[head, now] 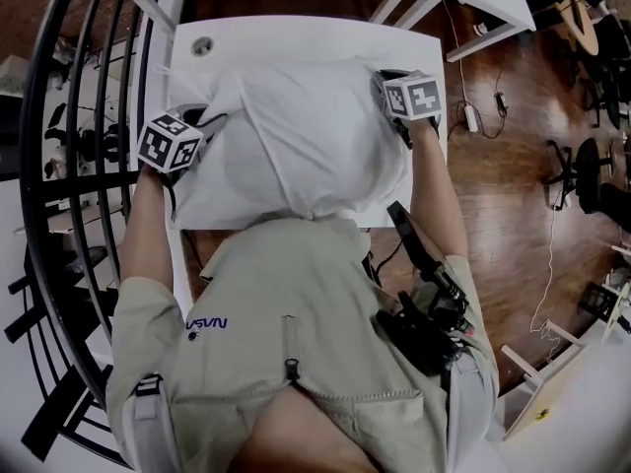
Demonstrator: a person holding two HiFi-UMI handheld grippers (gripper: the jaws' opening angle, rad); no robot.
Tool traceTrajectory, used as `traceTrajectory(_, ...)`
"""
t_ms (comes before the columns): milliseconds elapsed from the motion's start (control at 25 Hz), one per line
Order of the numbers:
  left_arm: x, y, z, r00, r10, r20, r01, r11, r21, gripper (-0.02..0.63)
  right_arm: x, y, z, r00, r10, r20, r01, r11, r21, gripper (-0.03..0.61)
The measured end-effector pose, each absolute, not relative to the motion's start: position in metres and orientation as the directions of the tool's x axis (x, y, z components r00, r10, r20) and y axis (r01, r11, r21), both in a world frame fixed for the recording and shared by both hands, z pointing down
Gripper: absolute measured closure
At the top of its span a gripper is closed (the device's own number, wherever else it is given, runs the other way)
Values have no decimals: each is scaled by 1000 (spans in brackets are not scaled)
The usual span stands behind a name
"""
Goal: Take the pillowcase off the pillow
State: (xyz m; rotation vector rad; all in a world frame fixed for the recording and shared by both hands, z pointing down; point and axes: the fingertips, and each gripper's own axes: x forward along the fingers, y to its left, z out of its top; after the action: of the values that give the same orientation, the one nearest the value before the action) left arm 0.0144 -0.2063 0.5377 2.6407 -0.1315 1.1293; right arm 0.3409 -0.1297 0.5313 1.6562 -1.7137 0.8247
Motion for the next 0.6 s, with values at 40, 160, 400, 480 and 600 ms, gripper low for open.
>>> traceTrajectory(40, 15, -205, 534, 707, 18, 707, -176, -964, 201, 549, 343, -129, 529, -23, -624, 781, -1000, 19, -14, 572)
traceTrajectory(160, 7, -199, 520, 749, -16, 663, -170, -971, 169, 572, 344, -125, 523, 2, -637, 771, -1000, 7, 9, 574)
traceTrajectory(400, -20, -170, 475, 853, -46, 520, -123, -986, 115, 578, 358, -97, 481, 146, -747, 648, -989, -116, 89, 575)
traceTrajectory(480, -30, -164, 456, 880, -61, 471, -112, -991, 80, 581, 369, -82, 468, 227, -762, 606, -974, -184, 133, 575)
traceTrajectory(600, -43, -165, 432, 914, -100, 394, -127, -991, 44, 584, 392, -57, 450, 349, -763, 544, -936, -310, 167, 575)
